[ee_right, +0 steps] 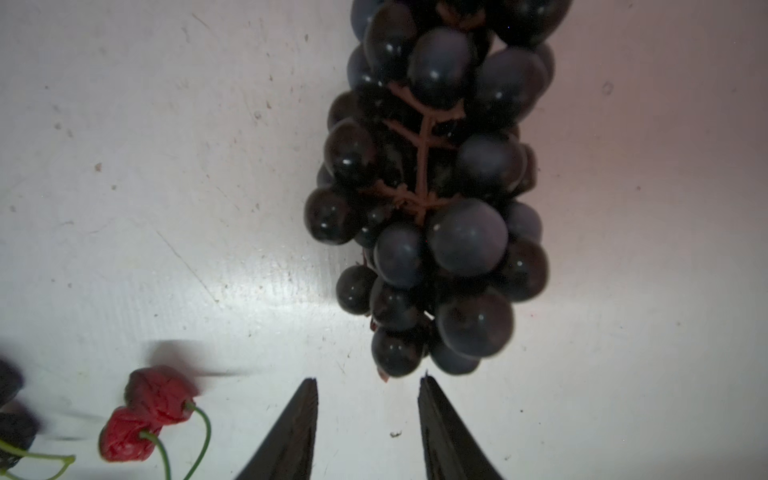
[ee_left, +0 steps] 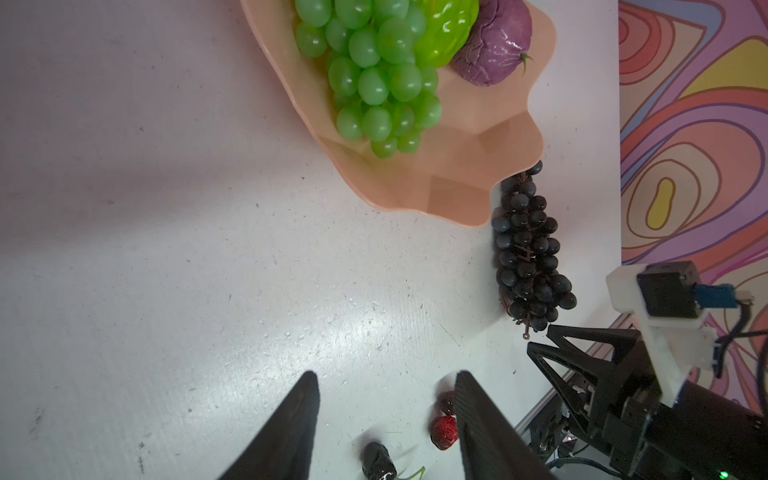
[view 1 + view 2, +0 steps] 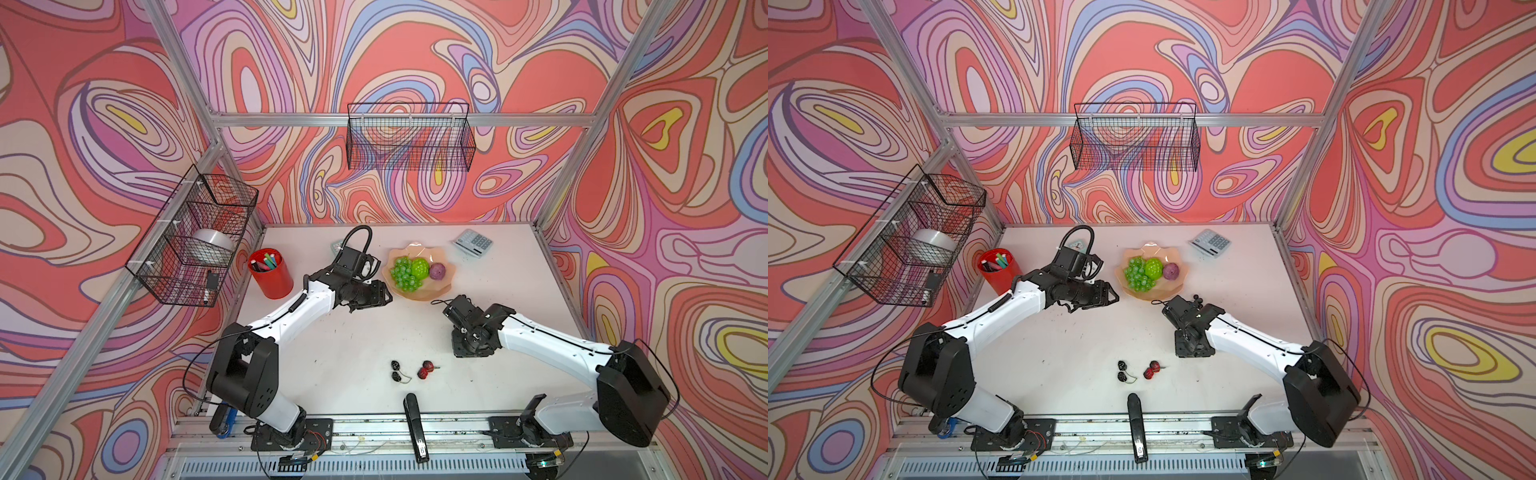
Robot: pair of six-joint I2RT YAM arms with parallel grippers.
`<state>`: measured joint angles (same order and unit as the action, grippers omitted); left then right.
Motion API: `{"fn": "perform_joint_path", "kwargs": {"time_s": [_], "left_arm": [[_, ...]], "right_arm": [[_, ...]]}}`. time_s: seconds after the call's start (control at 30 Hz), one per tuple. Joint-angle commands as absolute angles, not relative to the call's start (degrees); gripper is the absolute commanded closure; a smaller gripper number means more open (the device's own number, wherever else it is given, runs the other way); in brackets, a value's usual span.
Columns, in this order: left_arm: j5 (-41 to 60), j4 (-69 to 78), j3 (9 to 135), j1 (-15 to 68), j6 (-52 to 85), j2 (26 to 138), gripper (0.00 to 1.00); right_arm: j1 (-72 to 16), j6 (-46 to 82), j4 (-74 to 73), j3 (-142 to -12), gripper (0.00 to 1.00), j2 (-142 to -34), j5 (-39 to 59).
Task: Place and organize the fake fruits in the fruit bowl
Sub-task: 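Withdraw the left gripper while the right gripper moves over the dark grapes, then lower the right gripper and close it on the dark grapes stem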
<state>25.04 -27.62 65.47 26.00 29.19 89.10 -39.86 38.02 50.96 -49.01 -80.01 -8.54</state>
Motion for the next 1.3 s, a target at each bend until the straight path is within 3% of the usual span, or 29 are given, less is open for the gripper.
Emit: {"fn": "perform_joint_path", "kwargs": {"time_s": [0.0,0.43,0.7,0.87,1.27], "left_arm": [[24.8,-27.9,66.1,26.0,29.6,88.1,0.44],[24.3,-27.7,64.8,26.0,30.1,87.3,0.44],[23.9,-27.2,63.6,26.0,30.7,86.4,0.44],[24.2,-27.1,63.2,26.0,31.1,86.5,0.44],[24.0,-27.5,62.6,26.0,31.2,85.6,0.44]], "right_arm": [[-40.1,37.1,50.0,-49.2,0.57,-80.9,-12.9],[-40.2,36.3,45.0,-47.9,0.62,-84.4,-17.6],[-40.2,38.2,44.9,-46.7,0.64,-84.6,-15.7],[-40.2,39.1,45.6,-46.3,0.53,-83.4,-16.5],[-42.4,42.4,46.6,-44.4,0.62,-80.9,-16.9]]}}
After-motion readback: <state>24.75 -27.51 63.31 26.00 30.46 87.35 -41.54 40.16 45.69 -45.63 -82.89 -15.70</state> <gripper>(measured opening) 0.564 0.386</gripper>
